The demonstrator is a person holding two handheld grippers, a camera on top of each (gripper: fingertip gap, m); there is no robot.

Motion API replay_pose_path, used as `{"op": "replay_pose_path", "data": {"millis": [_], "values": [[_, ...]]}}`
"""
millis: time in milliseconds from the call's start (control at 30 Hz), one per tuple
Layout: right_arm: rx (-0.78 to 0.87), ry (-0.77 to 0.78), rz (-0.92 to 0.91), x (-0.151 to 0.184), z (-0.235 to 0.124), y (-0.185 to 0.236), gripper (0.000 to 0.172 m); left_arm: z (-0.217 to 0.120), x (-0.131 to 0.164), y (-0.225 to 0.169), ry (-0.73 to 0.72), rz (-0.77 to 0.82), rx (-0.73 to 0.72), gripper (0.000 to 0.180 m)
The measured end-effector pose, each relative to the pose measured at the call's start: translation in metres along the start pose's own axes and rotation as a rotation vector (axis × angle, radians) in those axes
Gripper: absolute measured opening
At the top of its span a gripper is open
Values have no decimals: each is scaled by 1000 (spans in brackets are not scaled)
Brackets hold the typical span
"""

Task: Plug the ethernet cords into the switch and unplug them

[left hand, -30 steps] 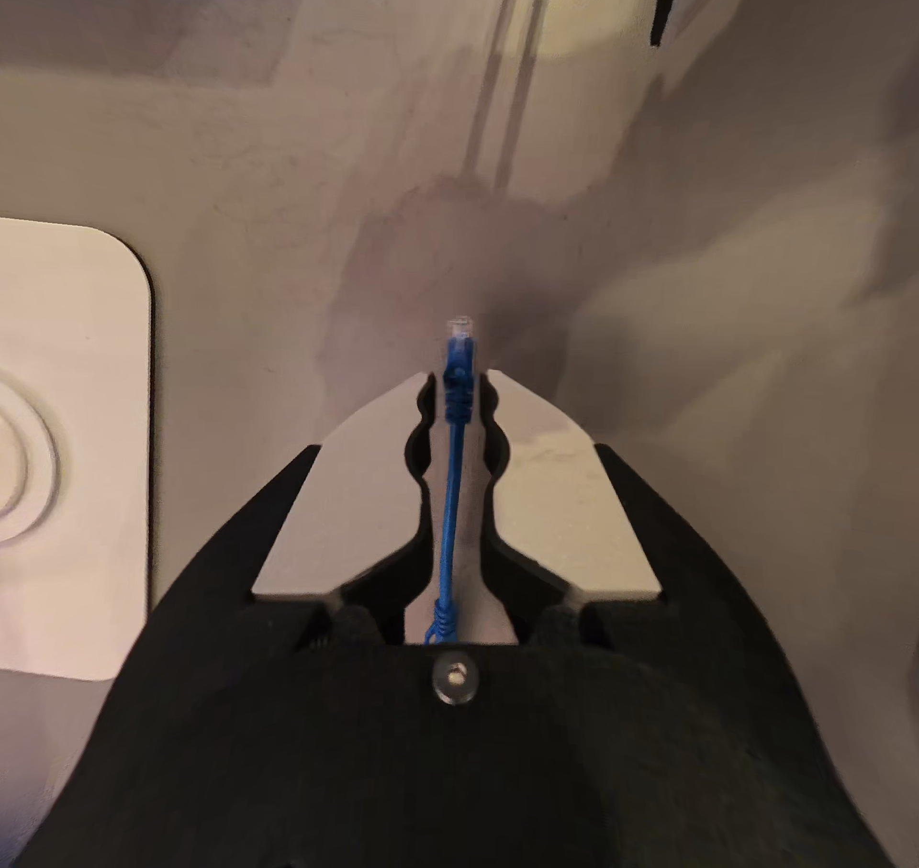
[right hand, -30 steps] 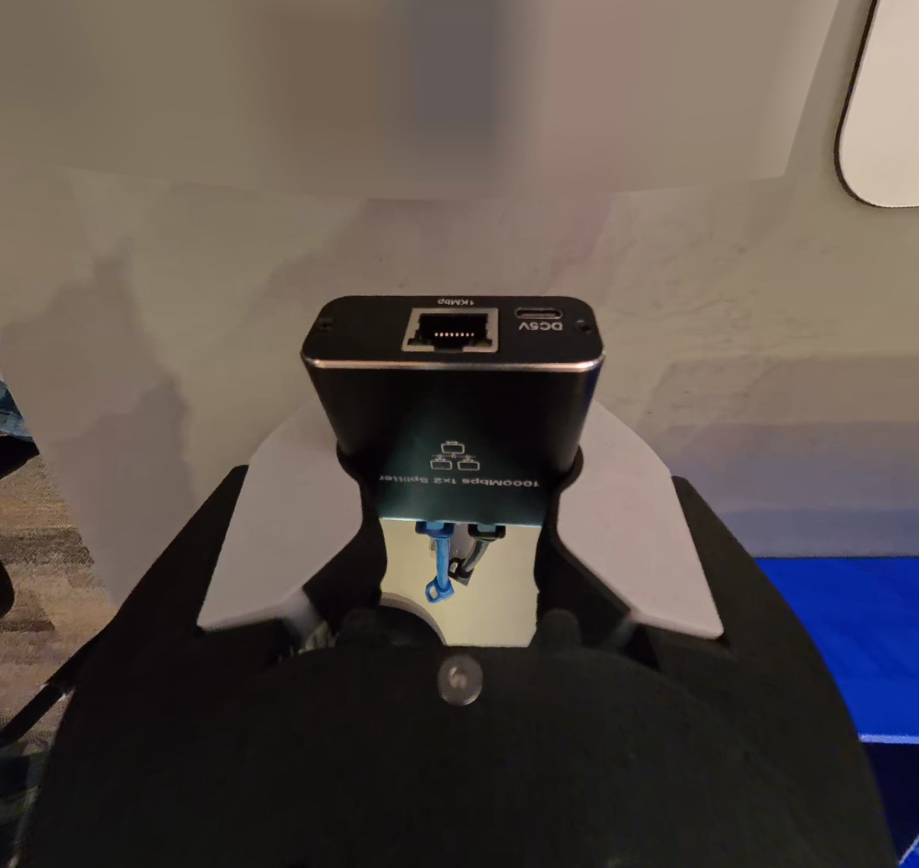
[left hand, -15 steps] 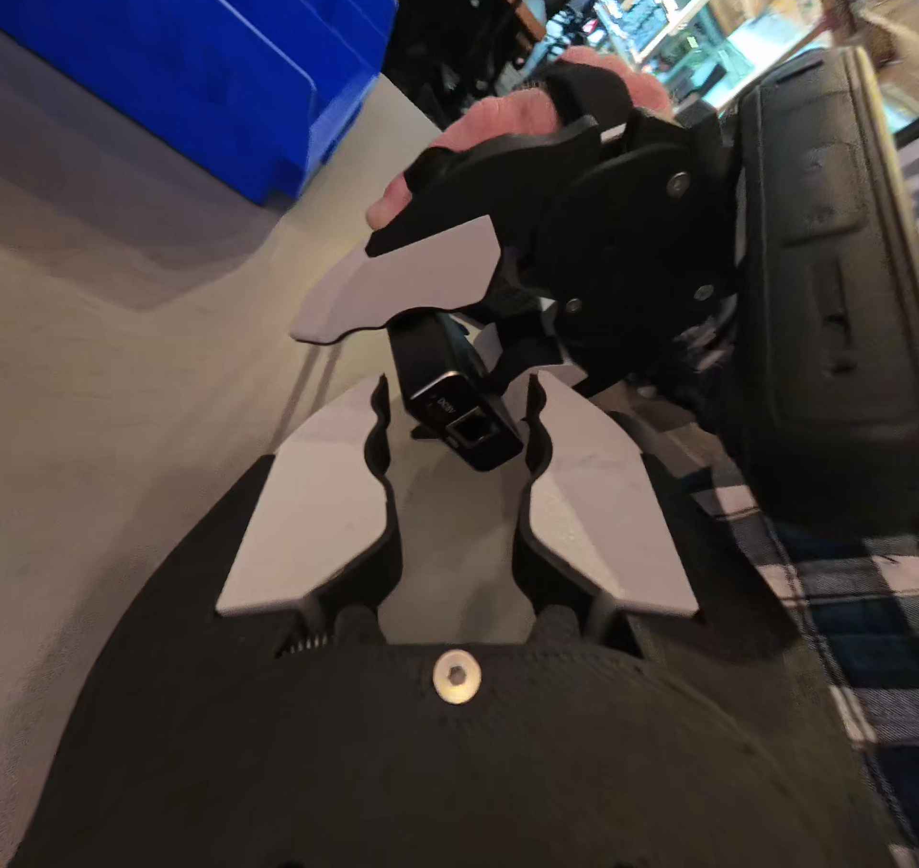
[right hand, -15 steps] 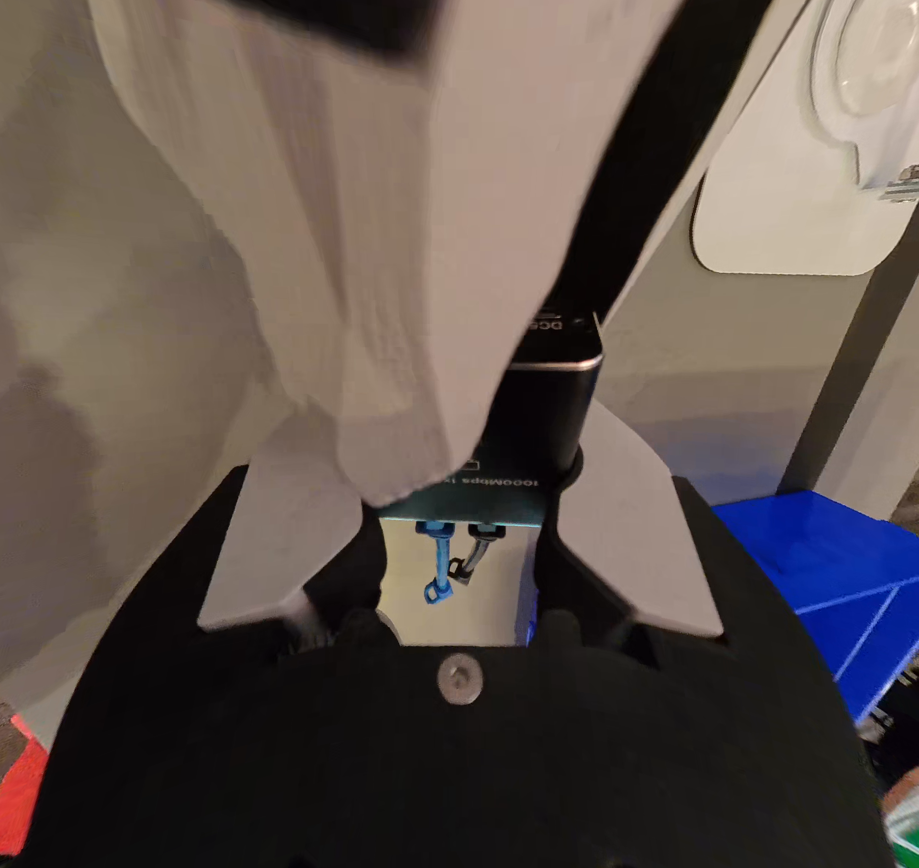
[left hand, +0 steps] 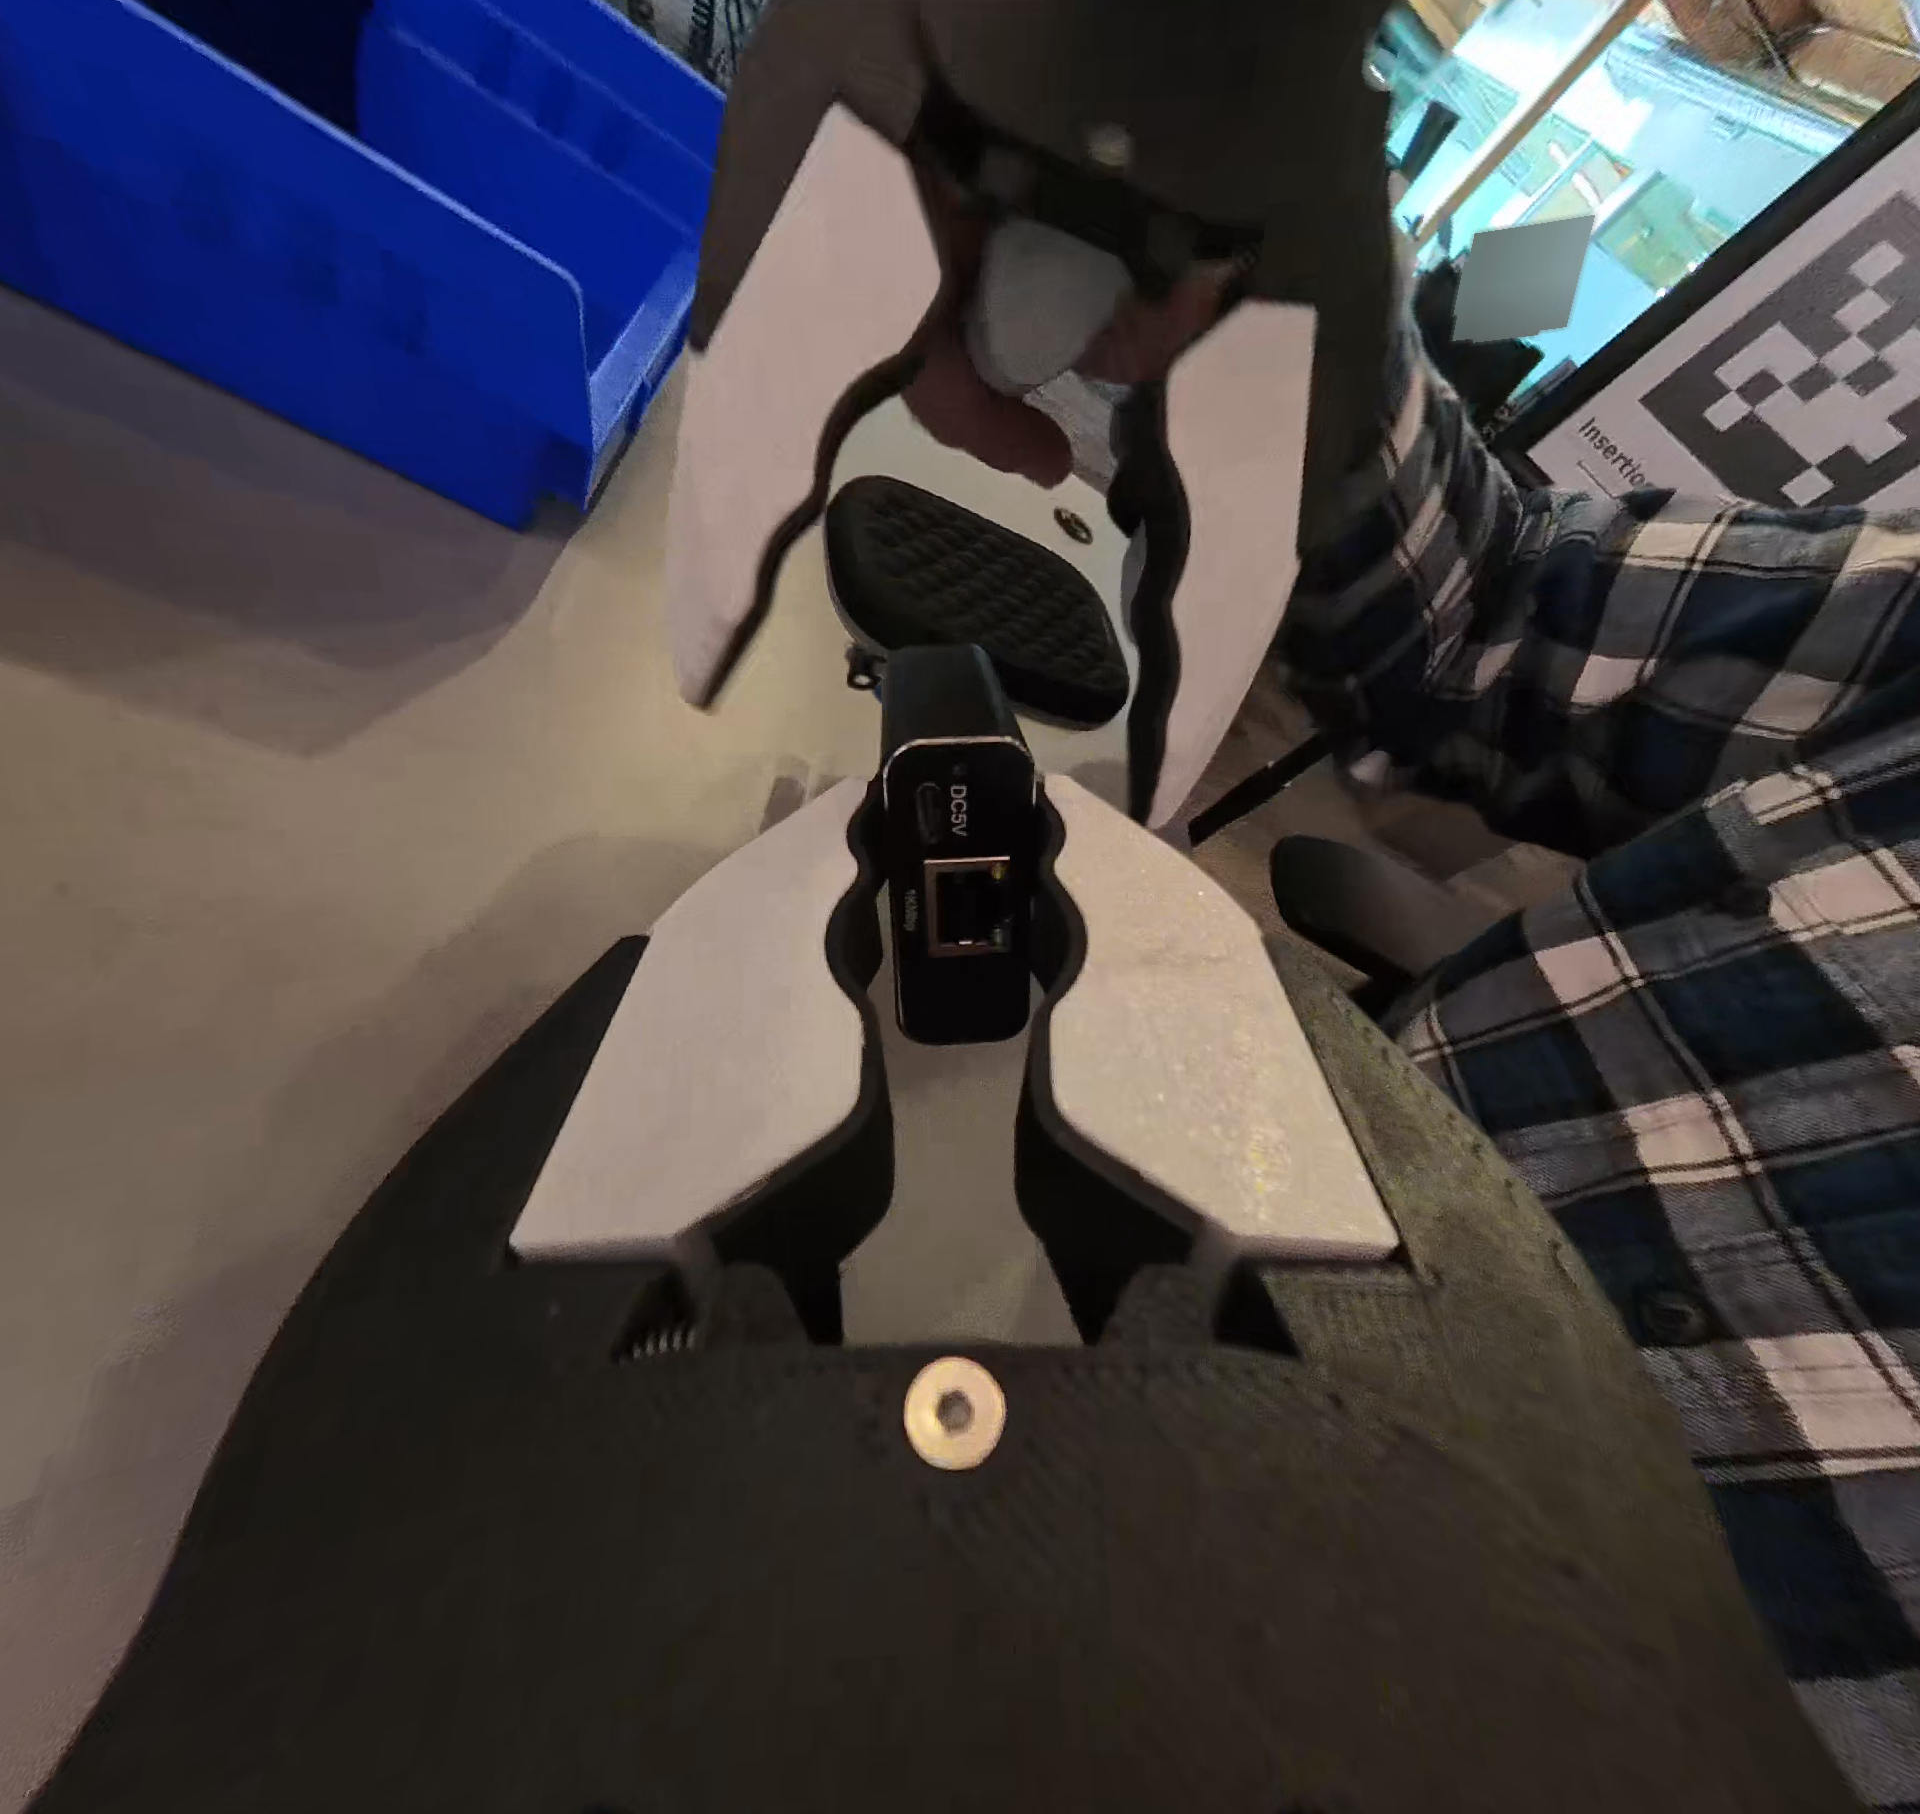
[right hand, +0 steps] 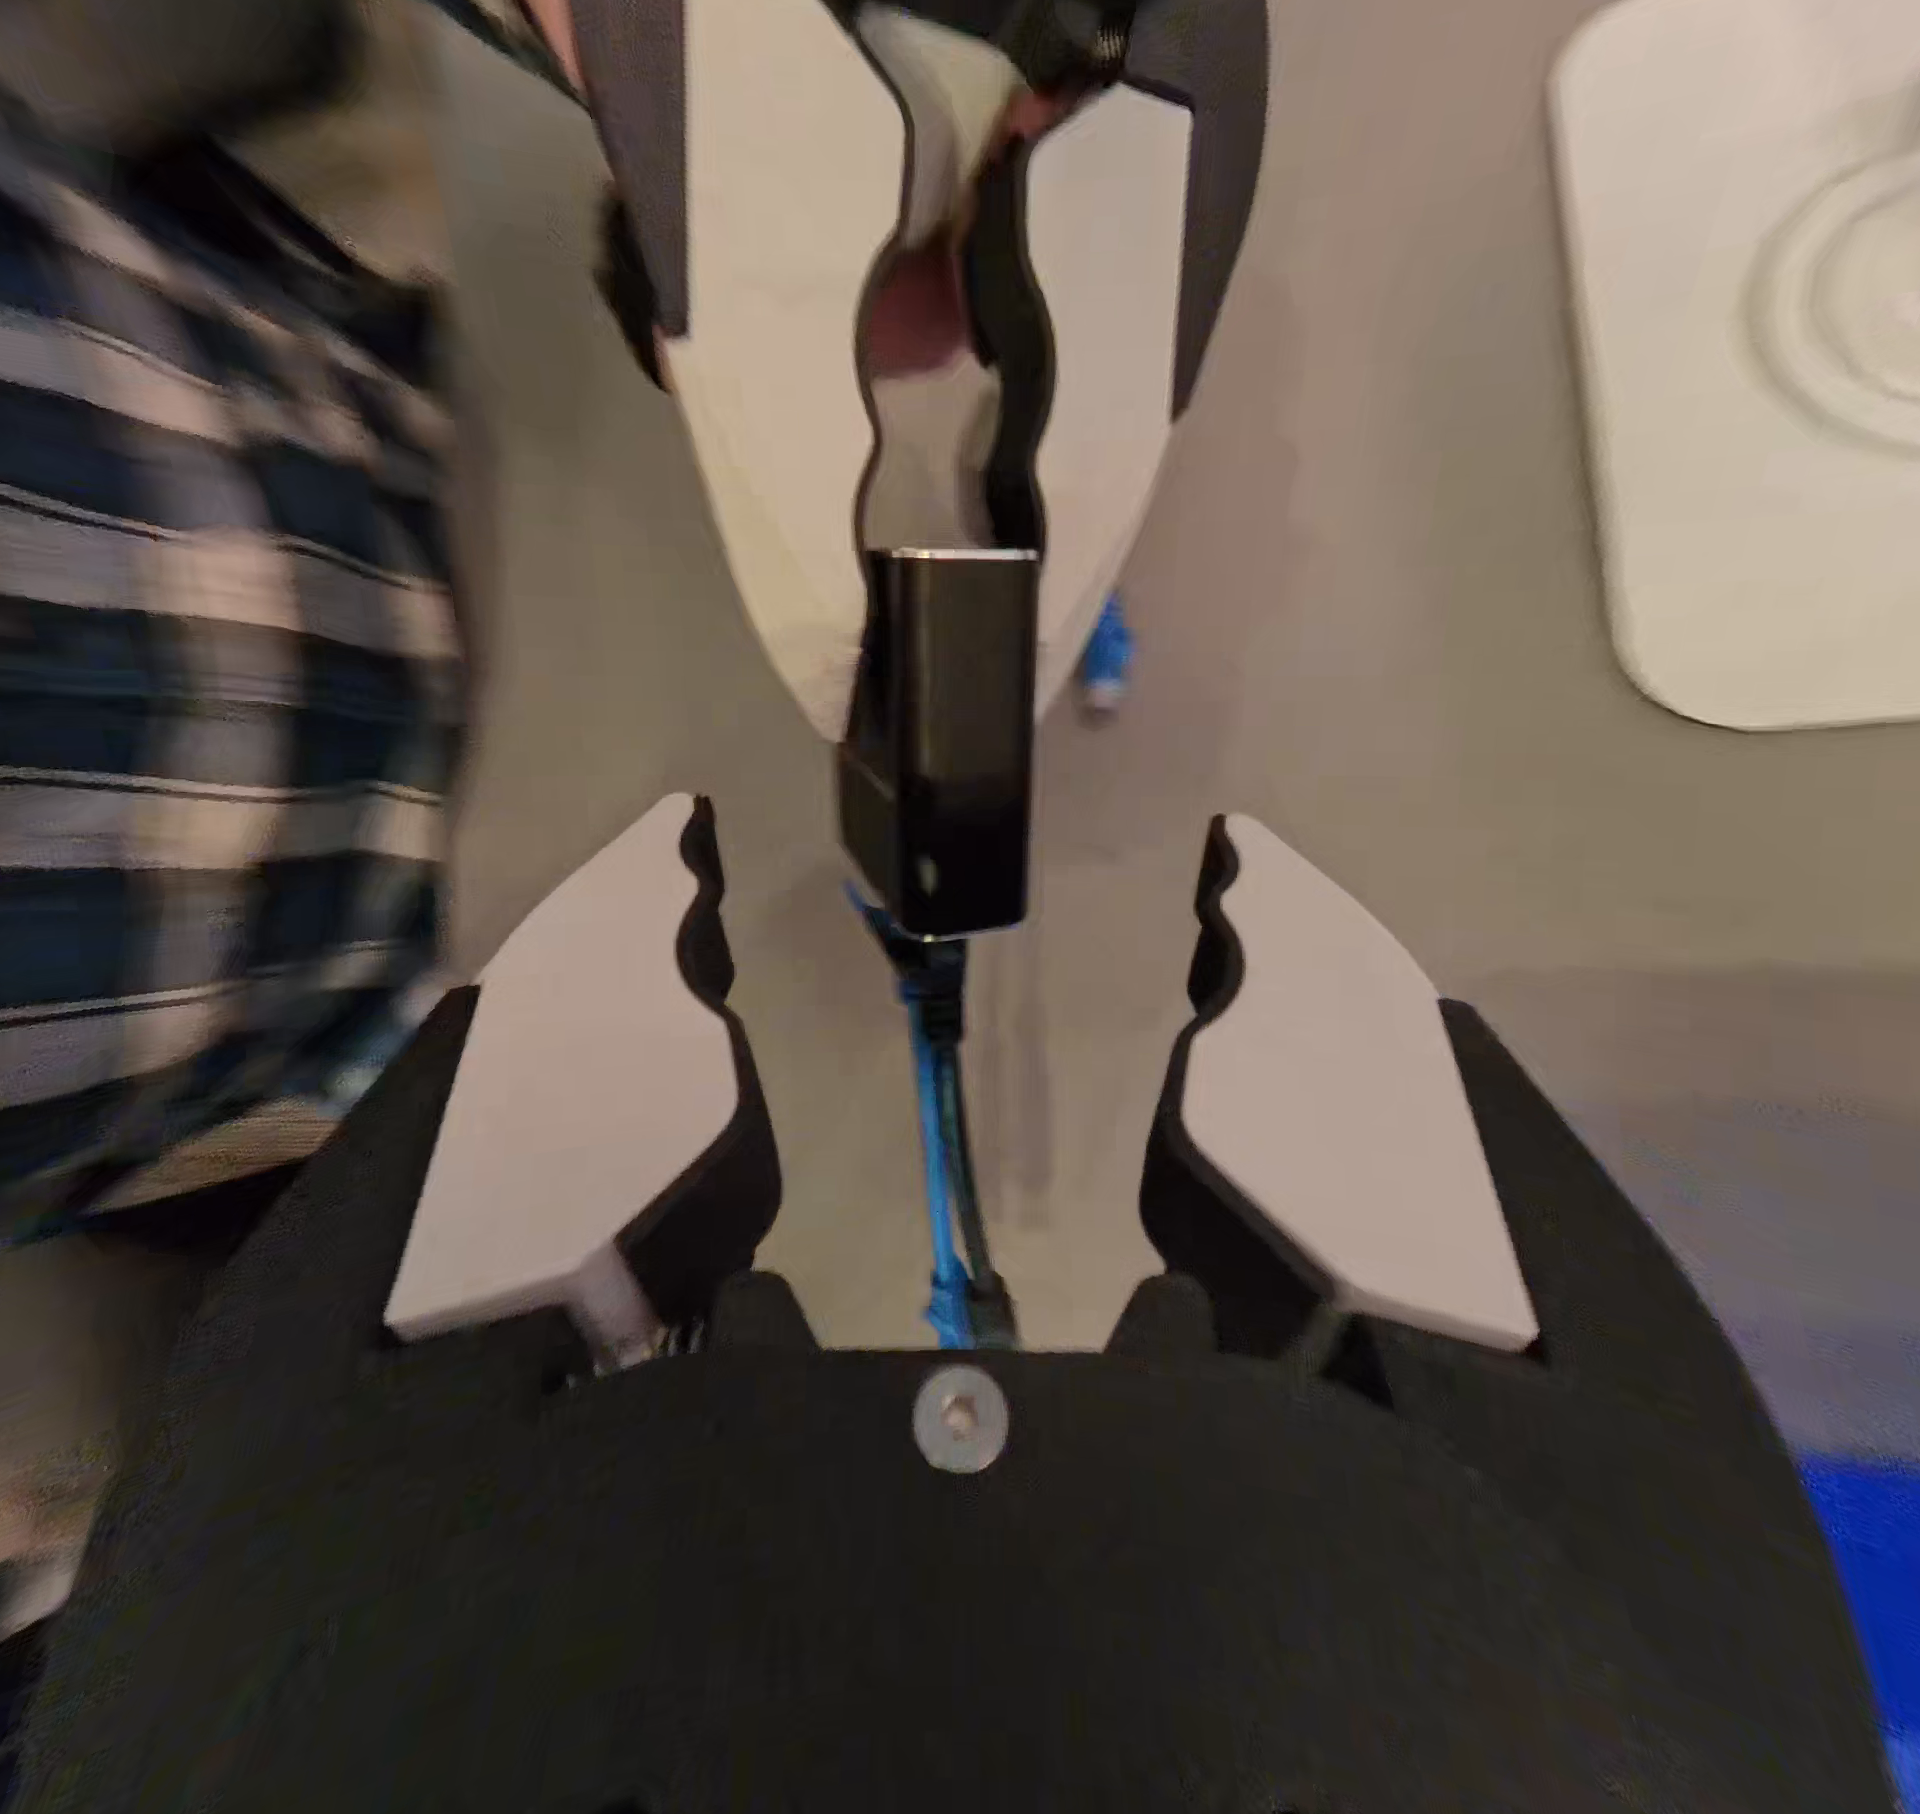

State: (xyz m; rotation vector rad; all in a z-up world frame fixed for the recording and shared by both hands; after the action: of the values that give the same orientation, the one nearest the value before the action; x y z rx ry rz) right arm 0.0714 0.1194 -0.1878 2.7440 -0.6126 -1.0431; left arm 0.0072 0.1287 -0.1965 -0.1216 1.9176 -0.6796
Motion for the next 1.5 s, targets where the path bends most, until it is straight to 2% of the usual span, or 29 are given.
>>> {"op": "replay_pose_path", "data": {"millis": [100, 167, 267, 300, 367, 500, 600, 667, 733, 800, 900, 933, 1100, 1300, 1500], "values": [[-248, -72, 97, 0, 0, 3, 69, -1, -4, -3, -18, 17, -26, 24], [-358, -102, 130, -2, 8, 6, 67, -1, -5, -5, -39, 20, -34, 24], [-447, -61, 132, 1, 25, 12, 48, -2, -4, -7, -69, 6, -44, 24], [-463, -59, 123, 0, 29, 12, 36, -1, -3, -9, -74, 0, -35, 24], [-456, -65, 77, 1, 33, 11, 26, -2, 1, -7, -88, -31, -33, 24], [-507, -31, 96, 2, 37, 10, 26, -5, 6, -4, -113, -62, -14, 26], [-514, 36, 106, 10, 34, 6, 26, -24, 2, -4, -104, 28, -79, 43], [-529, 78, 122, 17, 31, 3, 26, -39, 7, 4, -8, 120, -162, 46], [-564, 114, 147, 23, 27, 2, 27, -52, 22, 20, 118, 281, -327, 45], [-596, 146, 169, 29, 26, 0, 27, -57, 40, 30, 233, 380, -376, 46], [-603, 169, 184, 33, 31, -3, 27, -51, 67, 41, 370, 499, -414, 43], [-606, 174, 186, 35, 33, -3, 26, -50, 72, 46, 399, 566, -466, 41], [-603, 179, 195, 38, 39, -1, 27, -31, 95, 58, 535, 794, -539, 35], [-595, 187, 193, 41, 39, 0, 27, -18, 101, 71, 596, 944, -606, 23], [-585, 184, 184, 42, 38, -1, 27, -12, 101, 74, 612, 1026, -615, 11]]}}
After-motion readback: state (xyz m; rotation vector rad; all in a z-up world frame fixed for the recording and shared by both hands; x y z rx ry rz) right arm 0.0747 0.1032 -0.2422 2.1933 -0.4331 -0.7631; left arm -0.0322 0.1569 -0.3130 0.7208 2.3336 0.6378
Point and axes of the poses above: each gripper's, where its closed fingertips meet, z out along the fingers, x out of its underside, y = z × x across the jaws, the point moved 4 cm from there along -z, back along the fingers, and after that the axes turned 2 degrees about z, right-handed, at the moved point
